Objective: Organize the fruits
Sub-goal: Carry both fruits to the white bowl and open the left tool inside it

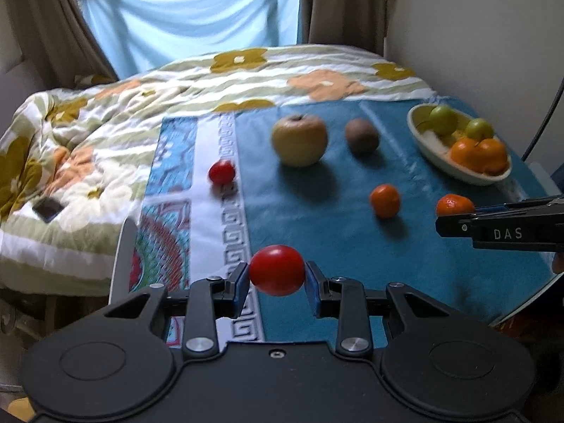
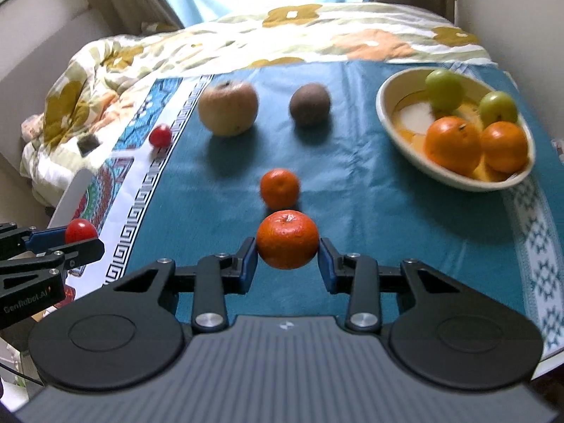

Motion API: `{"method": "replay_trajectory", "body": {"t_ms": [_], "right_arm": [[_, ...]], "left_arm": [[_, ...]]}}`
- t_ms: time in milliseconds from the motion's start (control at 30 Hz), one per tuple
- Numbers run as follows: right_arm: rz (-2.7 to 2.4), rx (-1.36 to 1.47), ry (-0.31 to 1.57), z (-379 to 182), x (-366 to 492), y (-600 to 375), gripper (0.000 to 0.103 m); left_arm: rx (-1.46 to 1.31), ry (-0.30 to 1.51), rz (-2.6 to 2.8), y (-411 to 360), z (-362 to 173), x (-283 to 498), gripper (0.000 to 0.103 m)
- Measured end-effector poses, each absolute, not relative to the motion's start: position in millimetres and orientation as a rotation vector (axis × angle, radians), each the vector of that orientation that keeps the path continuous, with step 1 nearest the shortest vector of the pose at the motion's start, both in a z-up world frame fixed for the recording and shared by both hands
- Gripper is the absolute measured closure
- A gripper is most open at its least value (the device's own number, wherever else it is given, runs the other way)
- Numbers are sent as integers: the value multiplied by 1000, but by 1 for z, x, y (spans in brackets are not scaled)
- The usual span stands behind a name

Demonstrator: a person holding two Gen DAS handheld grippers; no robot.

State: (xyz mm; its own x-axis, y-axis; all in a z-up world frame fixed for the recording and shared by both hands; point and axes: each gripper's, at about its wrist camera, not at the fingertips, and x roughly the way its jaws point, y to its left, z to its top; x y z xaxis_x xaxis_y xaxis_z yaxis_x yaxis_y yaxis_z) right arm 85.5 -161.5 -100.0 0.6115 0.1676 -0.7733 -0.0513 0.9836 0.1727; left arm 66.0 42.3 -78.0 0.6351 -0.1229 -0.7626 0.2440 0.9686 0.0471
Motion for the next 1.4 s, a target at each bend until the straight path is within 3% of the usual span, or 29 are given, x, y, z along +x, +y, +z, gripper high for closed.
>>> {"method": "replay_trajectory", "body": {"t_ms": [733, 1400], "right_arm": [[160, 88, 818, -57, 134, -335, 51], [220, 92, 843, -94, 240, -415, 51]], "left_arm": [[107, 783, -226, -130, -35, 123, 66], [177, 861, -194, -235, -98, 240, 66]]}}
